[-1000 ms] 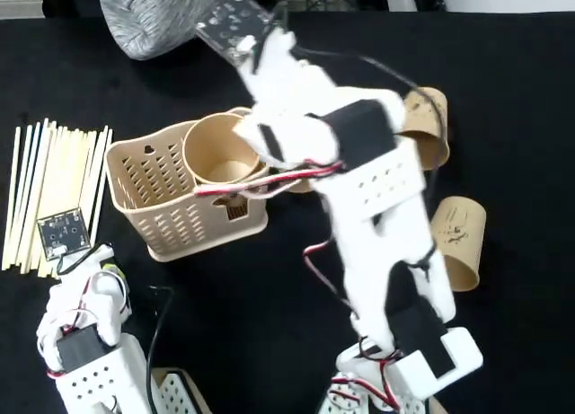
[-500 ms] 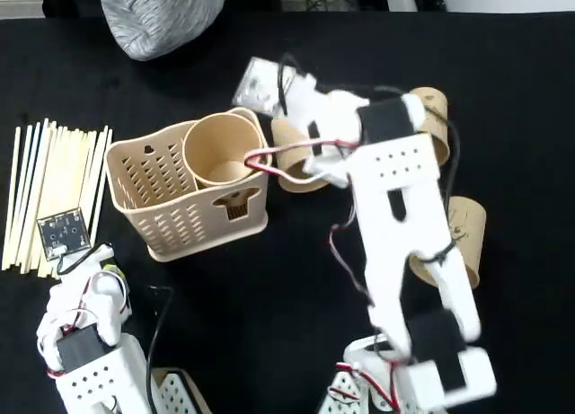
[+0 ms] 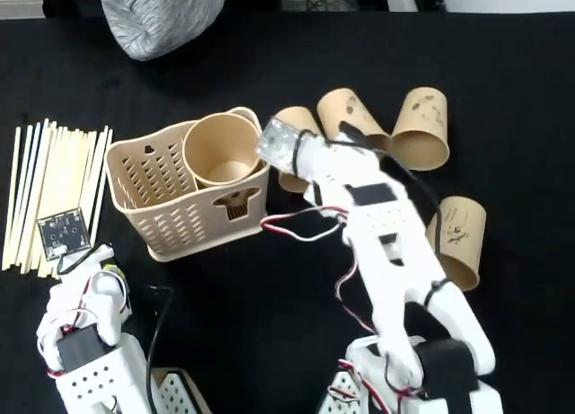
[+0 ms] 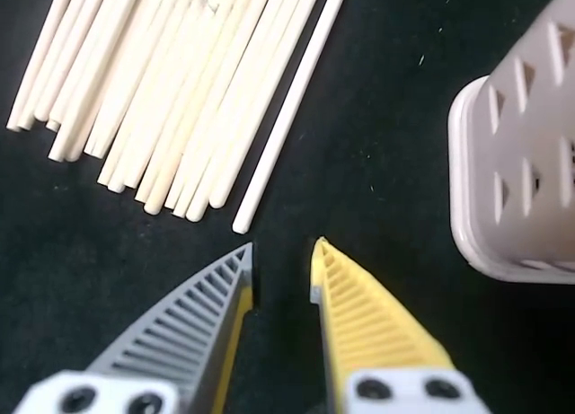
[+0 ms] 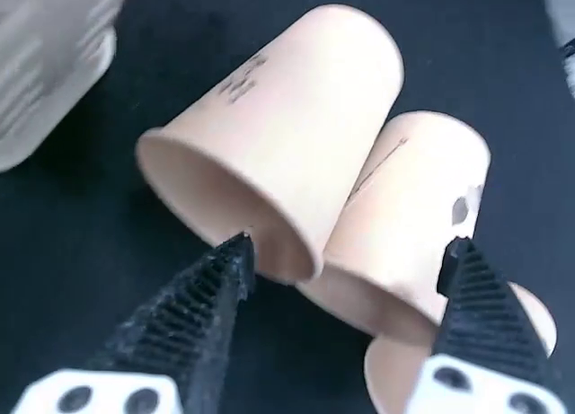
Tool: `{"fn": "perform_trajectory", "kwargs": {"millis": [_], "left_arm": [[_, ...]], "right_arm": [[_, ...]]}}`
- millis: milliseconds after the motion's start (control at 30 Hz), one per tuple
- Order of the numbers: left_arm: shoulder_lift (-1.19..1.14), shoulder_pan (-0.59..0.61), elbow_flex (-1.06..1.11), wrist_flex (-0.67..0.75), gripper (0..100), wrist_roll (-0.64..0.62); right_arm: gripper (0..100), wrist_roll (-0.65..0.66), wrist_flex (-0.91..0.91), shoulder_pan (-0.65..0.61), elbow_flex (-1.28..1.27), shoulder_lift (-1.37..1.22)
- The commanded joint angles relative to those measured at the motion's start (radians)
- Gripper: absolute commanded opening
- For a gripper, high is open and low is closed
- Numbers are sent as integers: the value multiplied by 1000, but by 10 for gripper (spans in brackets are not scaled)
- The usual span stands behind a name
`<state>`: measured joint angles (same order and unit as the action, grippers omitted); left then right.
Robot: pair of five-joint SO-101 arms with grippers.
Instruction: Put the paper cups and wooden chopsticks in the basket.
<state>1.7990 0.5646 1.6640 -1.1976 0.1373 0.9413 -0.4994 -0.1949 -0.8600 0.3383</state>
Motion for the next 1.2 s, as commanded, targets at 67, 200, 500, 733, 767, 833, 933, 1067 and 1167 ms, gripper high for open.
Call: {"fn": "perform_trajectory", "kwargs": {"millis": [67, 200, 500, 733, 767, 833, 933, 1067, 1167], "left_arm": [[5, -7, -4, 23, 116, 6], [5, -7, -4, 23, 116, 6], [5, -7, -4, 23, 116, 6], [5, -7, -4, 23, 116, 6], [5, -7, -4, 23, 116, 6], [5, -7, -4, 23, 116, 6], [5, -7, -4, 25, 116, 6], [5, -7, -4, 25, 116, 6], [5, -7, -4, 25, 116, 6]], "right_arm": [[336, -84, 295, 20, -27, -124], [336, -95, 400, 21, -27, -200], [295, -95, 454, 44, -28, -242], [34, -112, 450, 81, -30, -240], [15, -129, 451, 86, -30, -240], [14, -150, 453, 89, -28, -239], [12, -149, 453, 89, -27, -239], [11, -158, 446, 89, -31, -202], [11, -212, 423, 91, -53, -127]]}}
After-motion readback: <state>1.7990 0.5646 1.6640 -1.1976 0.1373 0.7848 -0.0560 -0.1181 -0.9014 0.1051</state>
